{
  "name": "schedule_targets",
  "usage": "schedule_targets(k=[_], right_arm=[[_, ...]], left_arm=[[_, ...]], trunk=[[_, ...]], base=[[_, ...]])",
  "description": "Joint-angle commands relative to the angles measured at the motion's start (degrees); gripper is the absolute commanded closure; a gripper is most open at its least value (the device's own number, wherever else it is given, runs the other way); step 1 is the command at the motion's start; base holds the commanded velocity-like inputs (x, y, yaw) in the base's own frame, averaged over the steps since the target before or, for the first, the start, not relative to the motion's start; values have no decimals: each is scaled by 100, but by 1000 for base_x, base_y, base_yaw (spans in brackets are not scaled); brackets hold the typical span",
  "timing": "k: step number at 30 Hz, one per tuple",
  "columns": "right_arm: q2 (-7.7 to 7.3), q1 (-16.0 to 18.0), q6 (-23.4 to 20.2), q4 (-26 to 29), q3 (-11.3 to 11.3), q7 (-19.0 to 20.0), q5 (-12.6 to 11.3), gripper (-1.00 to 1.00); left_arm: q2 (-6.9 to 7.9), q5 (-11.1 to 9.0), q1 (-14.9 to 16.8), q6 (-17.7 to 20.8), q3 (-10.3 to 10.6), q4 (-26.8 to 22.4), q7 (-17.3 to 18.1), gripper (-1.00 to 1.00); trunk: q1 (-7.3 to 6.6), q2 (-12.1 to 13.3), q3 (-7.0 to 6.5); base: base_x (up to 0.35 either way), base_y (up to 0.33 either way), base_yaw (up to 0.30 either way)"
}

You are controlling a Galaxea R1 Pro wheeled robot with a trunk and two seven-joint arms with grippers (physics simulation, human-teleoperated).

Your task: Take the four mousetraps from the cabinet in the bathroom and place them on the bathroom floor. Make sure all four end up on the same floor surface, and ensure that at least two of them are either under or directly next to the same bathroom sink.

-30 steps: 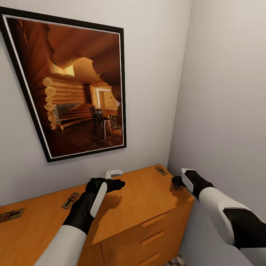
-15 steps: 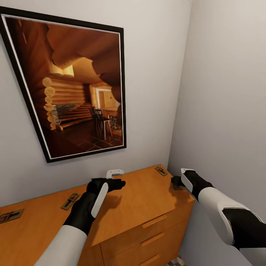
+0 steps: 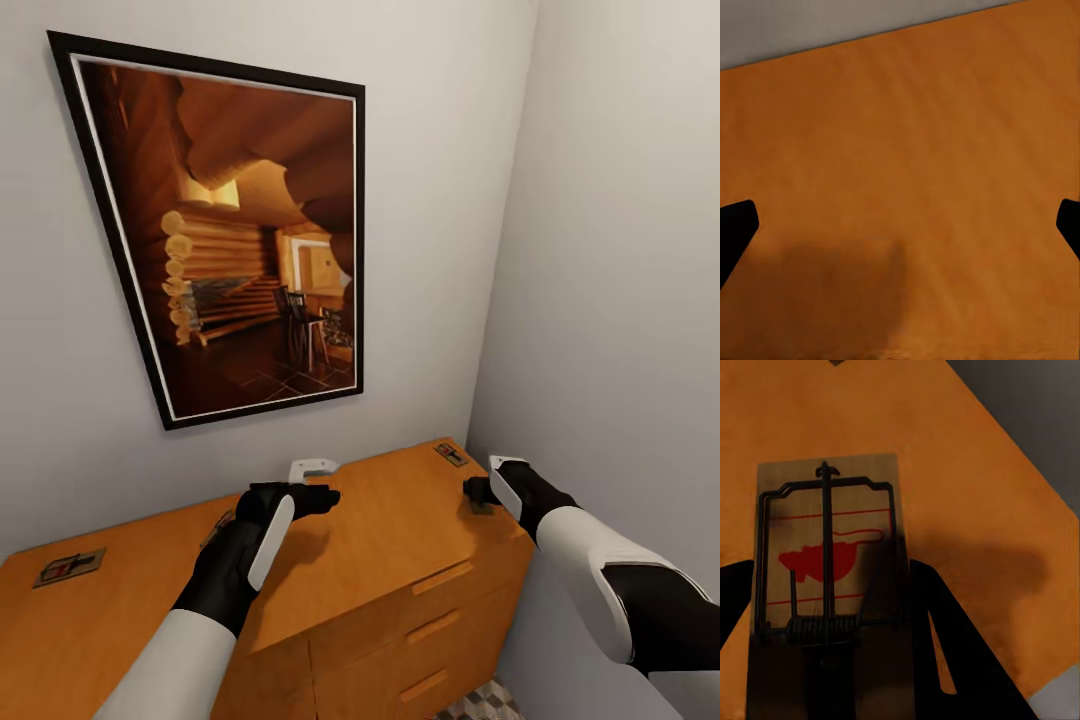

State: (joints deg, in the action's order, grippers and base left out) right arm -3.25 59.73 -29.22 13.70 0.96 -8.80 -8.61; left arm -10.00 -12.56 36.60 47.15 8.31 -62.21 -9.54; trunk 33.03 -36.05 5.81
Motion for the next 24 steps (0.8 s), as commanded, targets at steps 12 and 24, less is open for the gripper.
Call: schedule_targets(k=[12, 24], right_arm=[[1, 4, -22, 10, 10, -43, -79, 100], [1, 3, -22, 10, 10, -43, -79, 100]], left_arm=[[0, -62, 5, 14, 4, -2, -50, -100], [0, -54, 5, 14, 4, -2, -57, -100]], trunk=[[0, -10, 11], [0, -10, 11]], base=[[-58, 243, 0], [7, 97, 0]])
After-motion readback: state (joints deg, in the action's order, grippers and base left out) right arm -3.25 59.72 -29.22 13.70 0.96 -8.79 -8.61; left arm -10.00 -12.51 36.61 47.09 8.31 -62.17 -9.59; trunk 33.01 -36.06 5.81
